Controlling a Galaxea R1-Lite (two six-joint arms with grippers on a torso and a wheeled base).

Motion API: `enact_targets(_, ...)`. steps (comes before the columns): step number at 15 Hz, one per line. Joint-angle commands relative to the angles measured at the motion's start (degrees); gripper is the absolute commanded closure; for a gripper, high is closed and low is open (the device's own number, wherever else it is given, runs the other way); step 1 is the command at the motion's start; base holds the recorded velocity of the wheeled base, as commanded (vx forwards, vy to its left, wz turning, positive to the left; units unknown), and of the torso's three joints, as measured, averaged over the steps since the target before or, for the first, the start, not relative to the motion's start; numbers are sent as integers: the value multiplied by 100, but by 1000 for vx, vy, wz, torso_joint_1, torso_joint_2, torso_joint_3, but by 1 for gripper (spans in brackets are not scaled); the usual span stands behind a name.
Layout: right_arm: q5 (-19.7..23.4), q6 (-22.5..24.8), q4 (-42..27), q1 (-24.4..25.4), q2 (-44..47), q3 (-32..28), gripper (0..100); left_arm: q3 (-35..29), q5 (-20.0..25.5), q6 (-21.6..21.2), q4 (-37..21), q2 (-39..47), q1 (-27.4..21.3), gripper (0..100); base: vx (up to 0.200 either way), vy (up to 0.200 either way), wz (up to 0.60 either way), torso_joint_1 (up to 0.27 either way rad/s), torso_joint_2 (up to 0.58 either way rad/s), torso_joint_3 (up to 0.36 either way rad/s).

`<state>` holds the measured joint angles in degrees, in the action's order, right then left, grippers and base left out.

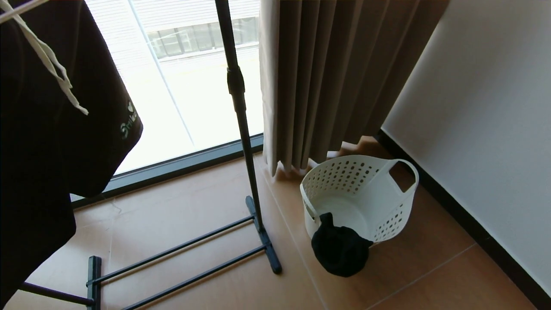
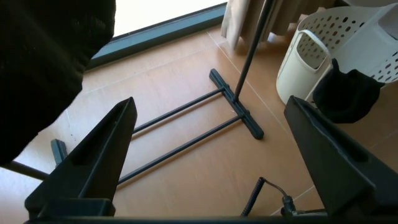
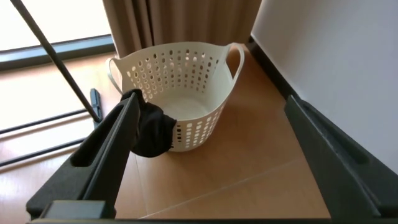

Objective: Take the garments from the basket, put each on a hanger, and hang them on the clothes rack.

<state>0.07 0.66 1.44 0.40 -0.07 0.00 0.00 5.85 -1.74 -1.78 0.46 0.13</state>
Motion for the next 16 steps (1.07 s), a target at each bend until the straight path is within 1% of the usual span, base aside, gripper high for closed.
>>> enact_targets(1,1,4,6,4,7,0,0,0,4,-1,2,6,4,0,0,0,0,-27,300,76)
enact_targets(4,1,4,6,4,7,0,0,0,4,-1,2,6,4,0,0,0,0,-12,110,-92)
enact_targets(14,1,4,6,4,7,0,0,0,21,-1,2,-2,4,0,0,0,0,3,9,-190)
enact_targets(16,-42,4,-12,4,7,0,0,0,48,-19,2,-2,4,0,0,0,0,2,5,-78)
